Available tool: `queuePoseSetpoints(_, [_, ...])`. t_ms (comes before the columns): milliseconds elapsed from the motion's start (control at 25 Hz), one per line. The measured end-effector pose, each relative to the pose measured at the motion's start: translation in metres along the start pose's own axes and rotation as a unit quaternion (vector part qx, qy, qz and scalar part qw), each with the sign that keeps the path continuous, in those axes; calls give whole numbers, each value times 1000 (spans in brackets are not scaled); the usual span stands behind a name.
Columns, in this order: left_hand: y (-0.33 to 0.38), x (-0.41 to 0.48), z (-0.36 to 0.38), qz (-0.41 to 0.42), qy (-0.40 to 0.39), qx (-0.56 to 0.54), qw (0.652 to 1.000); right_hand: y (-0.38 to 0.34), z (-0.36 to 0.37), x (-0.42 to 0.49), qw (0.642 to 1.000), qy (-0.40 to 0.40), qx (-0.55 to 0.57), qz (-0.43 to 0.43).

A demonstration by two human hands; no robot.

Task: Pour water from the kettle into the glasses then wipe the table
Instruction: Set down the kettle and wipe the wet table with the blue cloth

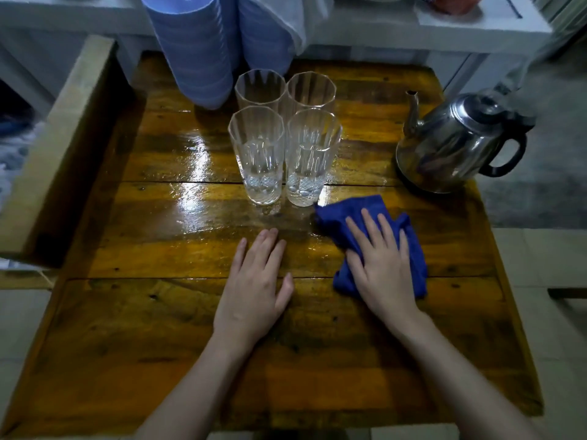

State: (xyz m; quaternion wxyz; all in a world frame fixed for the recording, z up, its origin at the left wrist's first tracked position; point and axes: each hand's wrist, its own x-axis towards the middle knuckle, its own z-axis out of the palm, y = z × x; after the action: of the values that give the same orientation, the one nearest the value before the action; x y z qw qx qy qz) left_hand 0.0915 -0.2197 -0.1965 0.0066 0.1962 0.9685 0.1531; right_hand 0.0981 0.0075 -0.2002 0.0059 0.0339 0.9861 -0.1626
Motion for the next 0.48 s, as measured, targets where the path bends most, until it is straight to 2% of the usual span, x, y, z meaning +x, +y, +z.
queuePoseSetpoints(80, [-1, 0, 1, 6, 10, -21, 1000, -11, 1, -36, 999, -19, -18, -29])
queuePoseSetpoints(160, [-4, -2, -1, 1, 40, -89, 995, -25, 5, -66, 994, -46, -39, -87])
queuePoseSetpoints(280, [-21, -20, -11, -66, 84, -184, 977, -48, 17, -89, 983, -86, -61, -148])
queuePoseSetpoints(400, [-61, -61, -28, -111, 67, -119, 984, -52, 20, -84, 971, -104, -67, -205])
queuePoseSetpoints(480, [-102, -86, -43, -104, 14, -26, 994, -37, 14, -68, 959, -114, -87, -245])
